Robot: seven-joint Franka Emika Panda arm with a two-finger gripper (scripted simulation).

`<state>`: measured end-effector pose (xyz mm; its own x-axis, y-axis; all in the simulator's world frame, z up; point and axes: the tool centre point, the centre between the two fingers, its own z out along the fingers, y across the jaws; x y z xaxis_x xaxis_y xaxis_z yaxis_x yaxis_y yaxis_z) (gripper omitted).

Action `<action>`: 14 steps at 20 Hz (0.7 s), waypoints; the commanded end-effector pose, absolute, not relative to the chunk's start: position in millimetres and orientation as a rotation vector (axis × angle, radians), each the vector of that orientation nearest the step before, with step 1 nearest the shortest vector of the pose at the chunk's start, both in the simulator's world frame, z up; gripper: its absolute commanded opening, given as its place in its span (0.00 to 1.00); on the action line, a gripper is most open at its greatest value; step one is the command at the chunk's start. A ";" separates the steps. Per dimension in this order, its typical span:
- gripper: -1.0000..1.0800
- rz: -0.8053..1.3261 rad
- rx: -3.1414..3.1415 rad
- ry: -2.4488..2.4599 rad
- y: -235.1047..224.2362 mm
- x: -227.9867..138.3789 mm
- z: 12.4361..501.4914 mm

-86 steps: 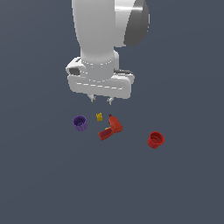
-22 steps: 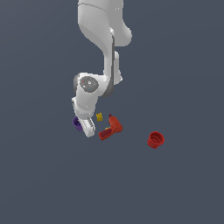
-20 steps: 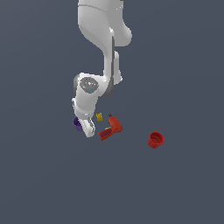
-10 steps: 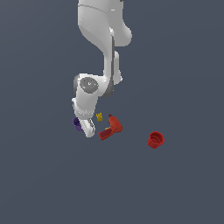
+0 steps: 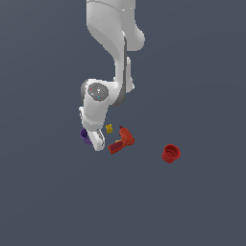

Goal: Pick up a designated object from a clutter of objects.

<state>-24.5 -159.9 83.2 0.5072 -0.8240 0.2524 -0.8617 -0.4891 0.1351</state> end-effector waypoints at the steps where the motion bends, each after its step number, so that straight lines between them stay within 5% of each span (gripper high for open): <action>1: 0.00 0.227 2.509 -1.431 -156.4 -19.0 92.7; 14: 0.00 0.223 2.513 -1.432 -121.2 29.9 182.1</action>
<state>22.8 -126.5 168.3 0.5078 -0.8245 0.2495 -0.8614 -0.4903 0.1328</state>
